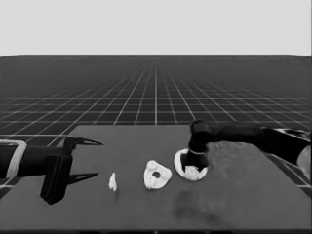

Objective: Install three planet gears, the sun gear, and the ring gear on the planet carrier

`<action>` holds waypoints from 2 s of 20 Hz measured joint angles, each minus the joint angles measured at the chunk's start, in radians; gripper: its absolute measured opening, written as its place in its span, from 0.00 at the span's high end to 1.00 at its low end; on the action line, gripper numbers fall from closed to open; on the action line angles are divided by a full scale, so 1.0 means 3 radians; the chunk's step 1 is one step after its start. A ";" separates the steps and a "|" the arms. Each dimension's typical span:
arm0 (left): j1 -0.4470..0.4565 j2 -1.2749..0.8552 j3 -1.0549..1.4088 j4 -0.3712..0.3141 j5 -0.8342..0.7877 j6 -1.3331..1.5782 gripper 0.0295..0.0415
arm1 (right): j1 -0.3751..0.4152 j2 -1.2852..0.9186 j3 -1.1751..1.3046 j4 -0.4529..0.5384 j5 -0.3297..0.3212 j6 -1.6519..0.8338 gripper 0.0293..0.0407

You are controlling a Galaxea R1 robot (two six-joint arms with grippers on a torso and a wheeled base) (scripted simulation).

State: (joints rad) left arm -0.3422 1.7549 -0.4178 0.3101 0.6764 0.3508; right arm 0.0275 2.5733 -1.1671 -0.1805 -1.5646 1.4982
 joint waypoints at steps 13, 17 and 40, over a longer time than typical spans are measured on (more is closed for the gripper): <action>0.0000 0.0000 0.0000 0.0000 0.0000 0.0000 0.25 | -0.0370 0.1708 -0.2054 -0.0283 0.0210 -0.0614 0.86; 0.0000 0.0000 0.0000 0.0000 0.0000 0.0000 0.25 | -0.0391 0.1715 -0.2077 -0.0306 0.0220 -0.0626 0.86; 0.0000 0.0000 0.0000 0.0000 0.0000 0.0000 0.25 | -0.0419 0.1715 -0.2078 -0.0307 0.0222 0.0090 0.86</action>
State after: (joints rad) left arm -0.3422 1.7549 -0.4178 0.3101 0.6764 0.3508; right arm -0.0982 3.0878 -1.7906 -0.2725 -1.4981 1.5253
